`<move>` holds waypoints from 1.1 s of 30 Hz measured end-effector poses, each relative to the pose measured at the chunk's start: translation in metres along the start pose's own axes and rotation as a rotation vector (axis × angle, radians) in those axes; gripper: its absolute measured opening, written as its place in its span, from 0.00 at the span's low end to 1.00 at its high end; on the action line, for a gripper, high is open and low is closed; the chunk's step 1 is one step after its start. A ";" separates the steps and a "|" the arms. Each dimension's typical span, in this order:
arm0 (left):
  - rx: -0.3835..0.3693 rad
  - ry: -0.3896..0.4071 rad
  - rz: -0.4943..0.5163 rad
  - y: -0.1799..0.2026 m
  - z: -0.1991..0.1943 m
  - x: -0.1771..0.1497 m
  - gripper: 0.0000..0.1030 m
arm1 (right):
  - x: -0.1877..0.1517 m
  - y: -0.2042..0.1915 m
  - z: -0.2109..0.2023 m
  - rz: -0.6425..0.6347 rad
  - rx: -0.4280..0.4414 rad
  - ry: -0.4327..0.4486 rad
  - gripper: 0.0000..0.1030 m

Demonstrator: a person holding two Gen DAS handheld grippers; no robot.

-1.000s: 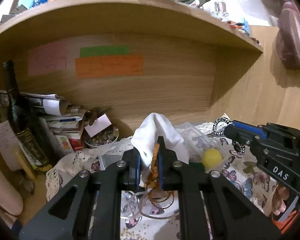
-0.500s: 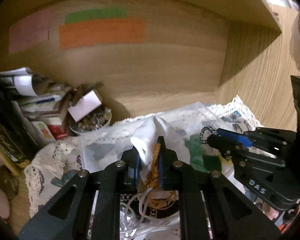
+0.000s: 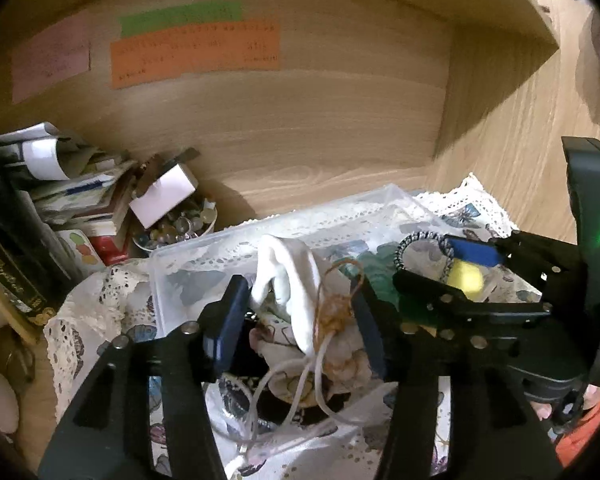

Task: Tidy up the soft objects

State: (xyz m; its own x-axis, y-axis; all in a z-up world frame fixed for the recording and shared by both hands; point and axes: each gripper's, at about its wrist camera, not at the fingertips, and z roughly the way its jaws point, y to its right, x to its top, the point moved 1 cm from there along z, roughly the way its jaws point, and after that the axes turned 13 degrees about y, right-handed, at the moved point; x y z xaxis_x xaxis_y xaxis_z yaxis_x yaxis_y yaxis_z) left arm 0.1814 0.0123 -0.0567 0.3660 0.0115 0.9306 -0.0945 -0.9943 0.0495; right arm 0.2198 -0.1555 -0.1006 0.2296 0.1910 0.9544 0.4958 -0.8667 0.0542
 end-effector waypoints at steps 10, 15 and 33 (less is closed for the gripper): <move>-0.005 0.094 -0.026 -0.004 -0.046 0.015 0.68 | 0.018 -0.004 -0.040 -0.036 -0.050 0.129 0.75; 0.015 0.185 -0.034 -0.006 -0.080 0.021 0.84 | 0.027 -0.004 -0.072 -0.019 -0.038 0.217 0.80; 0.054 0.314 -0.074 -0.007 -0.149 0.016 1.00 | 0.030 -0.019 -0.162 0.023 0.014 0.428 1.00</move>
State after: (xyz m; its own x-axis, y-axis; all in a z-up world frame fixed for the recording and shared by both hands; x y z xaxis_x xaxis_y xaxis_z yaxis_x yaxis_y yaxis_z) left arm 0.0496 0.0352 0.0116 0.0656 0.1072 0.9921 -0.0258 -0.9937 0.1091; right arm 0.0817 -0.2077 -0.0255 -0.1266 -0.0393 0.9912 0.5066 -0.8616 0.0305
